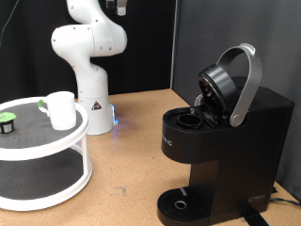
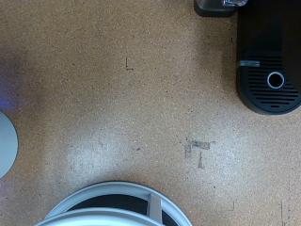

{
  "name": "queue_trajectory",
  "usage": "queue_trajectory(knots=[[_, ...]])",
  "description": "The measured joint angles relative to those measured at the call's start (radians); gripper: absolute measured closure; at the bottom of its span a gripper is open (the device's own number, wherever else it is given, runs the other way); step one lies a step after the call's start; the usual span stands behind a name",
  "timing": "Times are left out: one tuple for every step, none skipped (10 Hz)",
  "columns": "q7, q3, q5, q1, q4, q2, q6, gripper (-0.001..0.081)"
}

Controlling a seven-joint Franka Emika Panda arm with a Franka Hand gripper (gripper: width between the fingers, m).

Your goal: Make a cup of coffee with the keurig machine

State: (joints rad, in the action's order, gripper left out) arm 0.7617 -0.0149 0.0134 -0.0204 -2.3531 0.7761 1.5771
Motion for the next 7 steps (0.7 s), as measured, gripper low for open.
queue_trajectory(knots=[[0.000, -0.002, 0.000, 0.000, 0.000, 0.000, 0.000, 0.0001], [0.000, -0.010, 0.000, 0.001, 0.000, 0.002, 0.000, 0.0001], [0.014, -0.029, -0.004, 0.004, 0.000, 0.009, -0.002, 0.0001], [0.046, -0.057, -0.018, 0.009, 0.000, 0.021, -0.012, 0.0001], [0.079, -0.088, -0.036, 0.014, 0.000, 0.035, -0.028, 0.0001], [0.116, -0.117, -0.061, 0.019, 0.000, 0.047, -0.042, 0.0001], [0.152, -0.146, -0.084, 0.025, 0.001, 0.057, -0.055, 0.0001]])
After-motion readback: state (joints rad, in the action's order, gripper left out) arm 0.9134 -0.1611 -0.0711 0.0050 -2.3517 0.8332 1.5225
